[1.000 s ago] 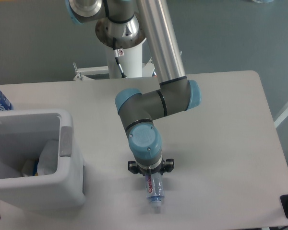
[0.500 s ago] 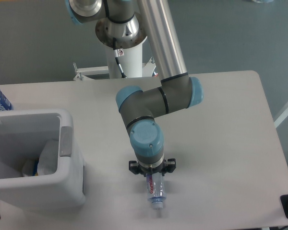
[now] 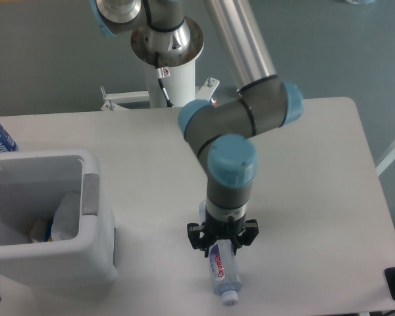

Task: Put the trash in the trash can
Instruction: 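Lower onto the bottle's middle, close the gripper, and lift, then carry the water bottle over the white bin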

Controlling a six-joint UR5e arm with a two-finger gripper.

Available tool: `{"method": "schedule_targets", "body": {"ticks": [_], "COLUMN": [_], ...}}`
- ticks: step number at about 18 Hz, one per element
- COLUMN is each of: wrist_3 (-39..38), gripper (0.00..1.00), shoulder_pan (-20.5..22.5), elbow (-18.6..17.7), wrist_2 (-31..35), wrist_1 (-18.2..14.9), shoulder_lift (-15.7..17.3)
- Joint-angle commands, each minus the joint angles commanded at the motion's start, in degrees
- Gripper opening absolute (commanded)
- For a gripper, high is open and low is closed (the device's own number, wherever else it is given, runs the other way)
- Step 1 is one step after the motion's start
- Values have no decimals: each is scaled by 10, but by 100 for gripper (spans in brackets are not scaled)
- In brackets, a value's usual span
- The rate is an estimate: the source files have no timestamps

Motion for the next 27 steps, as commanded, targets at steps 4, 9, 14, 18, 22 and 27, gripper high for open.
{"method": "schedule_targets", "body": {"ticks": [4,9,14,18,22,27], "wrist_3": [-37,-50,-61,-105,-122,-122], "gripper": [61,61,61,61,61,61], "shoulder_pan": [15,32,44,34,19,-22], "elbow": [26,55,56,56,55,49], "wrist_2": [-66,-142,-166,-166,-166,-166], "wrist_1": [14,67,69,69,72,72], "shoulder_lift": [45,77,94,118,121,123]}}
